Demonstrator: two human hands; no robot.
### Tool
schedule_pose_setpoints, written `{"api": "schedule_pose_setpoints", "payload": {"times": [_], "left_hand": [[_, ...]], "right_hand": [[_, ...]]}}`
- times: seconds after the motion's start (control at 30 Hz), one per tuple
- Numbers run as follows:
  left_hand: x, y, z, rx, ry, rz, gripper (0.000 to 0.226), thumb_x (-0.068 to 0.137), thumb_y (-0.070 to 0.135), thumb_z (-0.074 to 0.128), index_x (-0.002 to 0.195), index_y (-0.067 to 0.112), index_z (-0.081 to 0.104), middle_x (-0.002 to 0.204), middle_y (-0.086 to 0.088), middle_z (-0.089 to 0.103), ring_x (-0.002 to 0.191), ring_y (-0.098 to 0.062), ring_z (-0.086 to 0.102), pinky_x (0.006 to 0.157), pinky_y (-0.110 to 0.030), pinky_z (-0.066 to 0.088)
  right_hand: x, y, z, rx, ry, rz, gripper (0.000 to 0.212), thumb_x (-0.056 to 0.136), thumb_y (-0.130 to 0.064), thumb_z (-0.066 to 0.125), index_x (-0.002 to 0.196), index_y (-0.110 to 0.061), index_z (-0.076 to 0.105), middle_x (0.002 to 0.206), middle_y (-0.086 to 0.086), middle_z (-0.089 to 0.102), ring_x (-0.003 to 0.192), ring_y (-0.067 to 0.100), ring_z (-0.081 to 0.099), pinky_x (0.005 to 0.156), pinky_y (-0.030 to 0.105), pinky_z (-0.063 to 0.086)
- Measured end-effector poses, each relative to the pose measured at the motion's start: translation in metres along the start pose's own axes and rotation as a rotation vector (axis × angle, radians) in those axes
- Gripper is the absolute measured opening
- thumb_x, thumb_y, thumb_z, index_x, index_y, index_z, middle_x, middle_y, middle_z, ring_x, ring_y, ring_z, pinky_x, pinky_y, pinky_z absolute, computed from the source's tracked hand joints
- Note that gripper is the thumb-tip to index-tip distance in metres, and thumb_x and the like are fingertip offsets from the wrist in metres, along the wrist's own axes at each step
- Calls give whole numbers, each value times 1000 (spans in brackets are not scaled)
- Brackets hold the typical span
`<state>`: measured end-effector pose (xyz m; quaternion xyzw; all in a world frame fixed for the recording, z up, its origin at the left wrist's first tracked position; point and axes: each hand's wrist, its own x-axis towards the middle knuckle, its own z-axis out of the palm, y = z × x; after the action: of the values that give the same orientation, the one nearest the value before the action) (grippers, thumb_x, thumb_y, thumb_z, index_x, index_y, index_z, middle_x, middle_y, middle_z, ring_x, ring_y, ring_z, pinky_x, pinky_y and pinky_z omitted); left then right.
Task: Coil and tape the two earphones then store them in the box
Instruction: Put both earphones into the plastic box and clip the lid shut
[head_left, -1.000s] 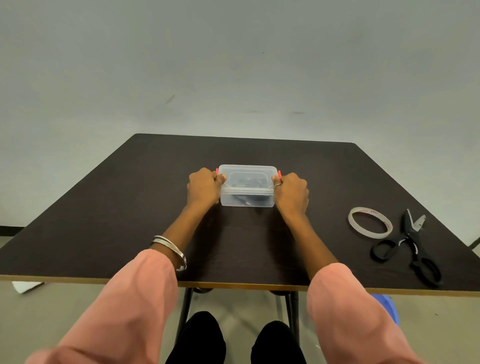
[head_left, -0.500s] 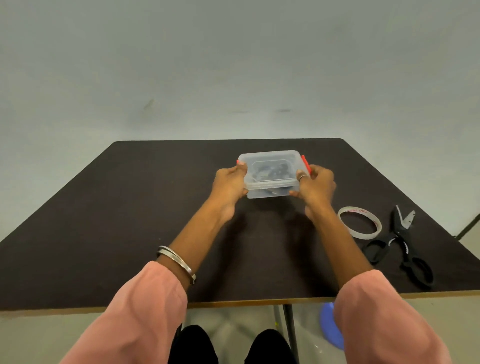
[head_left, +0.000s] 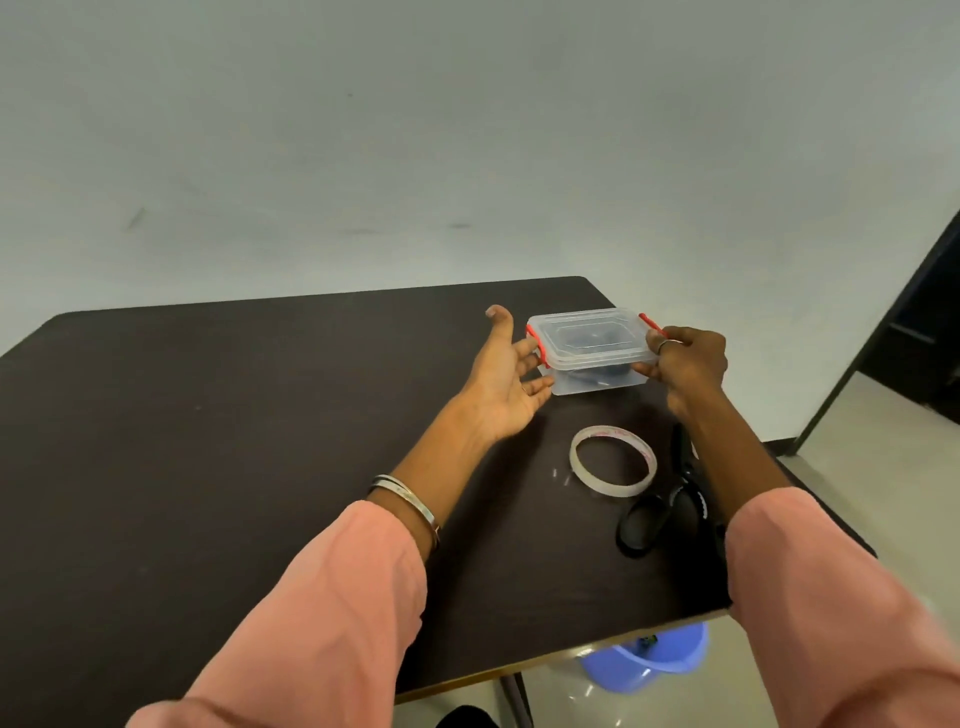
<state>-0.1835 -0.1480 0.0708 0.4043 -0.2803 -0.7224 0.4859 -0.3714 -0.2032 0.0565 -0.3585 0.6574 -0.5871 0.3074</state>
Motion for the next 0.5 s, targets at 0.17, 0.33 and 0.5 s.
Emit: {"api": "schedule_pose_setpoints", "payload": {"times": [0.17, 0.33, 0.5], "left_hand": [[14, -5, 1, 39, -3, 17, 87, 87, 74, 24, 144, 12, 41, 150, -9, 40, 139, -36, 34, 114, -42, 27], [16, -8, 2, 94, -7, 40, 80, 88, 71, 27, 145, 16, 40, 151, -7, 39, 139, -35, 34, 115, -42, 25], [0, -13, 4, 447, 60, 189, 63, 94, 58, 39, 143, 18, 41, 141, -3, 47, 134, -27, 41, 109, -34, 35]], "right_hand": [[13, 9, 1, 5, -38, 13, 37, 85, -15, 70, 121, -6, 61, 119, 8, 61, 94, 27, 64, 68, 29, 59], [17, 12, 1, -20, -58, 12, 39, 86, -19, 68, 123, -8, 60, 124, 8, 59, 97, 28, 63, 75, 34, 60], [10, 6, -19, -245, 10, -84, 51, 87, -30, 67, 132, -11, 52, 139, 10, 52, 121, 34, 54, 95, 45, 52]]}}
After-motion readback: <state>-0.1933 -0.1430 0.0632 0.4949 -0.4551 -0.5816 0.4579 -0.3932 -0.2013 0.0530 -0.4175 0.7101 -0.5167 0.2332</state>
